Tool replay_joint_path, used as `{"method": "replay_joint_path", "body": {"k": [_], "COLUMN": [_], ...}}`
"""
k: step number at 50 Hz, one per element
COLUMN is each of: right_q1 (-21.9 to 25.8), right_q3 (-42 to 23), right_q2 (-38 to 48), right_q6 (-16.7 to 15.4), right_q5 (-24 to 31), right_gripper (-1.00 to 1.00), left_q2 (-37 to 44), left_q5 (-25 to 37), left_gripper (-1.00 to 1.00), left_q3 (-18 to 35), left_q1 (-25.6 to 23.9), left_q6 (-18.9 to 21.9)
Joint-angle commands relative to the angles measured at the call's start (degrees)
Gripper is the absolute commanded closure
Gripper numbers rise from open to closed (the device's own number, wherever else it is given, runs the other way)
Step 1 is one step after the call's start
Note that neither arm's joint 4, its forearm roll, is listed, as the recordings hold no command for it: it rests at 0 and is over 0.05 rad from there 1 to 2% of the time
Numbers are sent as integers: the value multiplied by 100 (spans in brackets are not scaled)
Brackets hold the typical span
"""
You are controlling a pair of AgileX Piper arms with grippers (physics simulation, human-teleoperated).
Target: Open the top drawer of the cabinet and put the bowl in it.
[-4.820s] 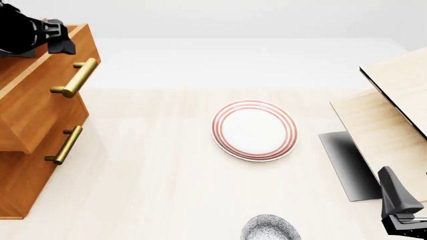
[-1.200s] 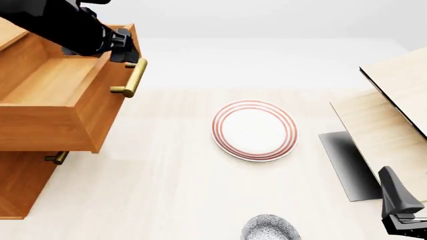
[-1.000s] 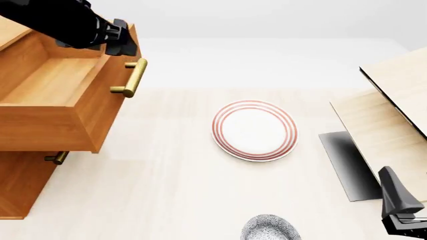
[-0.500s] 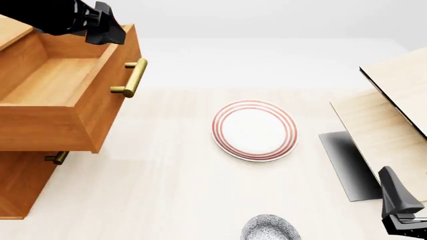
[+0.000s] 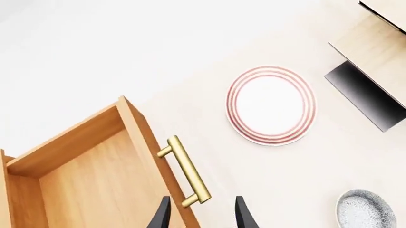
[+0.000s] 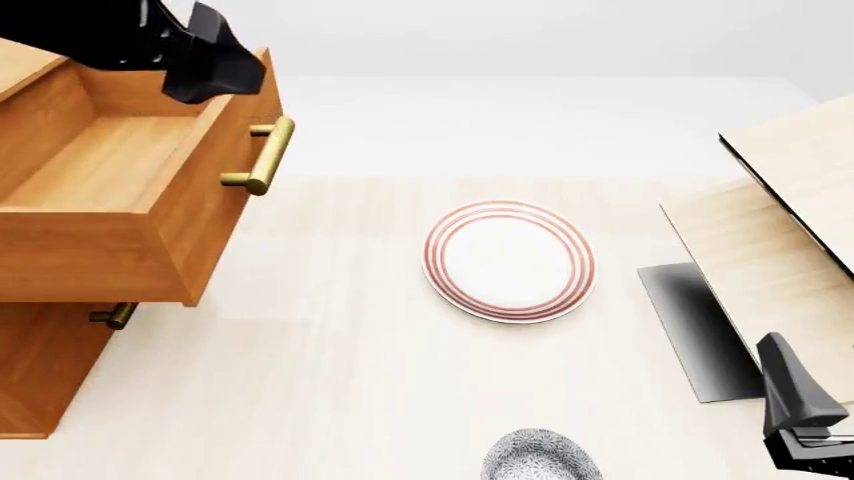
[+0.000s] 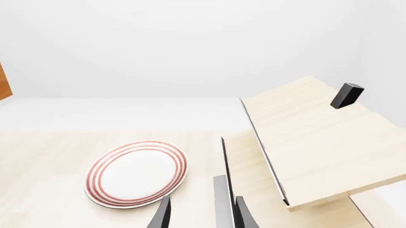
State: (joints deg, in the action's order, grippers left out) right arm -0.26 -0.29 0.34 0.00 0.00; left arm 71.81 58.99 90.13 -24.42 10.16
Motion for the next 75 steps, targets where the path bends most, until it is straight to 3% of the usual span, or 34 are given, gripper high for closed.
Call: {"method": "replay_joint_path", "body": {"k": [1, 8, 11, 13, 28, 30, 37, 39, 44, 57, 75], "right_q1": [0, -1, 0, 1, 1, 0, 0, 0, 1, 0, 0], "right_q3": [6, 6, 6, 6, 6, 6, 6, 6, 6, 6, 6], "right_q2": [-8, -8, -7, -7, -8, -8, -8, -8, -7, -8, -8], "right_q6": [-1, 0, 0, -2, -1, 0, -1, -2, -1, -2, 1], "right_q5": [1, 1, 1, 1, 1, 1, 1, 1, 1, 1, 1], "right_gripper": [-100, -100, -100, -100, -100, -100, -100, -100, -100, -100, -100], "left_q2": [-248, -262, -405, -280, -488, -400, -375, -166, -200, 173, 349], "left_q5": [-70, -83, -141, -203, -746, -824, -985, -992, -1091, -1565, -2335], "left_gripper": [-100, -100, -100, -100, -100, -100, -100, -100, -100, -100, -100], "left_q3": [-179, -28, -212, -116, -679, -618, -791, -697, -967, -1265, -2079], "left_q1": [-447, -858, -855, -1103, -1508, -1711, -1921, -2154, -2202, -2718, -2954], "left_q6": [309, 121, 237, 15, -40, -244, -308, -605, -398, -727, -1026]}}
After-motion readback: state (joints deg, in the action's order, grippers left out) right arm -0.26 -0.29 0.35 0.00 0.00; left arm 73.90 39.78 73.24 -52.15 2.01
